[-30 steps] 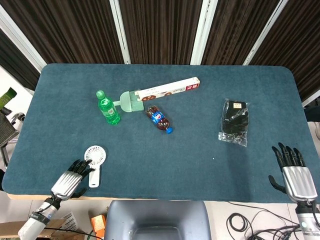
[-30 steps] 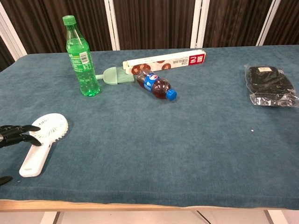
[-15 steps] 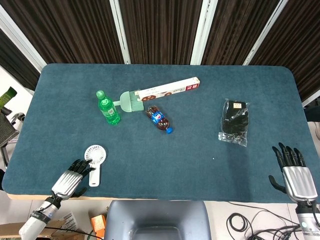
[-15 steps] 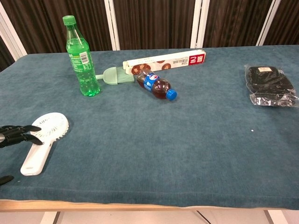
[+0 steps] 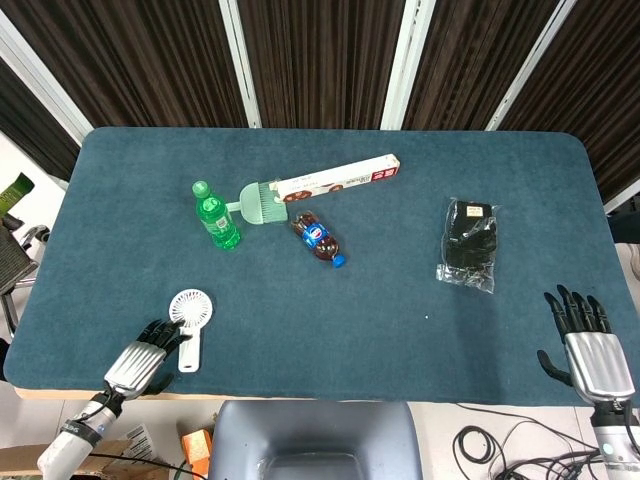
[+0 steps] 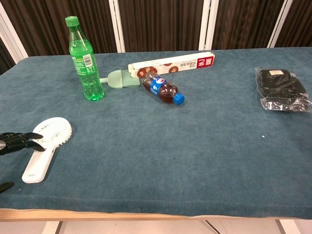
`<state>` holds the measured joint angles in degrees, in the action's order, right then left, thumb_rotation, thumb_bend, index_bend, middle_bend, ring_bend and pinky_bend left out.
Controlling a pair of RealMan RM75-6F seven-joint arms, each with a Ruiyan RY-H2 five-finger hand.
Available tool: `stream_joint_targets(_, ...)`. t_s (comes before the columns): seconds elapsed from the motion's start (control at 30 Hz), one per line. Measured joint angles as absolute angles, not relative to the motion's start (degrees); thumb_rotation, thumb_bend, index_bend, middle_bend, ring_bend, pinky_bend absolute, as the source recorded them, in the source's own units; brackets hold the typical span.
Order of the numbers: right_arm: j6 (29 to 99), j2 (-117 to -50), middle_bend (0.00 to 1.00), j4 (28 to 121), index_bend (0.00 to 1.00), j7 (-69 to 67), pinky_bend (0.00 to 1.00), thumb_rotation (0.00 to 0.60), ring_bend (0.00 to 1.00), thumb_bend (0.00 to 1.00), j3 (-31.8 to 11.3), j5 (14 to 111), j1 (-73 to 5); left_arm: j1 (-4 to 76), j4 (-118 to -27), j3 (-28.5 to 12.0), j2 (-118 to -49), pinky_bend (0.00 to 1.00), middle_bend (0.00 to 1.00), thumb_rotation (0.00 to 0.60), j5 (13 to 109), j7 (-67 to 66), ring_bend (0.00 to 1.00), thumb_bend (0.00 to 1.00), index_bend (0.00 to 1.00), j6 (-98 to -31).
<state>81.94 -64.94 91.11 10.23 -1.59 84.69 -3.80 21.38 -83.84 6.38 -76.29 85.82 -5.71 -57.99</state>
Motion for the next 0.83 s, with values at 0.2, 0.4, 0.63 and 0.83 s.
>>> stream_joint_targets(0.2, 82.47, -64.79, 0.00, 91.12, 0.00, 9.77, 0.00, 0.600, 0.00, 0.27, -1.50, 85.06, -3.55, 19.79, -82.19, 6.03, -76.29, 0.04, 0.00, 0.600, 92.43, -0.78, 0.00, 0.39, 0.00, -69.06)
stream_joint_targets(0.4, 82.71, -64.77, 0.00, 91.20, 0.00, 9.70, 0.00, 0.600, 0.00, 0.26, -1.38, 85.47, -3.46, 15.47, -79.98, 5.81, -75.46, 0.04, 0.00, 0.600, 98.57, 2.52, 0.00, 0.30, 0.00, -85.34)
stream_joint_targets(0.63, 82.69, -64.90, 0.00, 91.46, 0.00, 10.16, 0.00, 0.600, 0.00, 0.26, -1.15, 86.04, -3.54, 10.50, -86.41, 7.54, -71.23, 0.04, 0.00, 0.600, 98.87, -2.73, 0.00, 0.23, 0.00, -87.92)
stream_joint_targets(0.83, 83.02, -64.83, 0.00, 91.52, 0.00, 10.02, 0.00, 0.600, 0.00, 0.26, -0.98, 86.50, -3.40, 9.46, -88.06, 7.58, -69.92, 0.04, 0.00, 0.600, 98.94, -4.06, 0.00, 0.23, 0.00, -87.13)
